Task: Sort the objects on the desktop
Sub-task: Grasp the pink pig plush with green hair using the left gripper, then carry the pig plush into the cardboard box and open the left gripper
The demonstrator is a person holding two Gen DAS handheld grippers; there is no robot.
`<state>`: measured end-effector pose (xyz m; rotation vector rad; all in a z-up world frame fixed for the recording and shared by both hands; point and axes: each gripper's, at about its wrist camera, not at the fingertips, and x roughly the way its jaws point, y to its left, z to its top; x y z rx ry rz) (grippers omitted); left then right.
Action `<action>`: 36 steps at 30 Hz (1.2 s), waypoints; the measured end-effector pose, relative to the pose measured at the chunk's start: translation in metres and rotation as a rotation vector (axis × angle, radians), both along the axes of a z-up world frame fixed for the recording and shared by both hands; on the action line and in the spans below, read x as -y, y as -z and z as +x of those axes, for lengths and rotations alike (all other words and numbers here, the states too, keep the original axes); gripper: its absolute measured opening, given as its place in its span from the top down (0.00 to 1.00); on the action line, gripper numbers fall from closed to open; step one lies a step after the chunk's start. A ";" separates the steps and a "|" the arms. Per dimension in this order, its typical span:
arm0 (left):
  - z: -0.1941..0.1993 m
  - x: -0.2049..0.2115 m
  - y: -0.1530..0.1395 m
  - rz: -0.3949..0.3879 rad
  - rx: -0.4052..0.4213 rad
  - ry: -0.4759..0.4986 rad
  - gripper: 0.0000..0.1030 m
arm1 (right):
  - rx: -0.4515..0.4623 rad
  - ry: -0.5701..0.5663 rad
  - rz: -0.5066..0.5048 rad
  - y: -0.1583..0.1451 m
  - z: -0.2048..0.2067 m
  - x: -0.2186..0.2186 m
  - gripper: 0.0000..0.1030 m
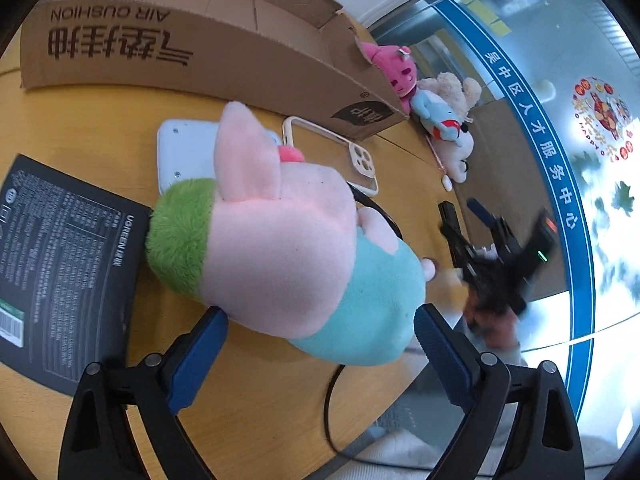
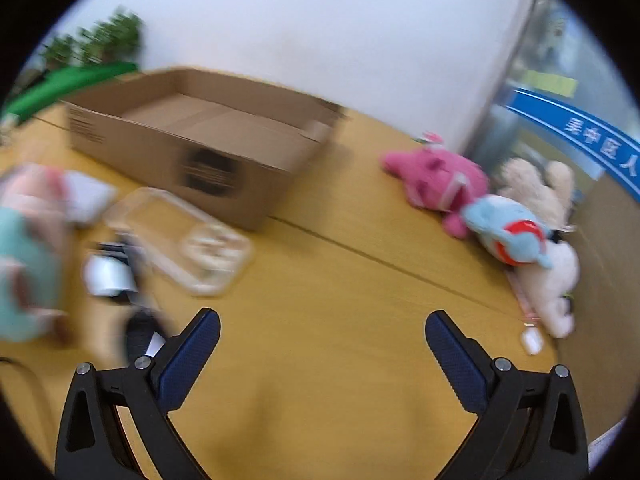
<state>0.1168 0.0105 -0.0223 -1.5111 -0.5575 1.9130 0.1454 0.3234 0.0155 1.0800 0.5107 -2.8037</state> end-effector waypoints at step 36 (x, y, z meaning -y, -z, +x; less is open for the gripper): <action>-0.011 0.006 -0.074 0.011 -0.344 -0.047 0.50 | 0.172 -0.427 -0.451 -0.012 0.055 0.161 0.29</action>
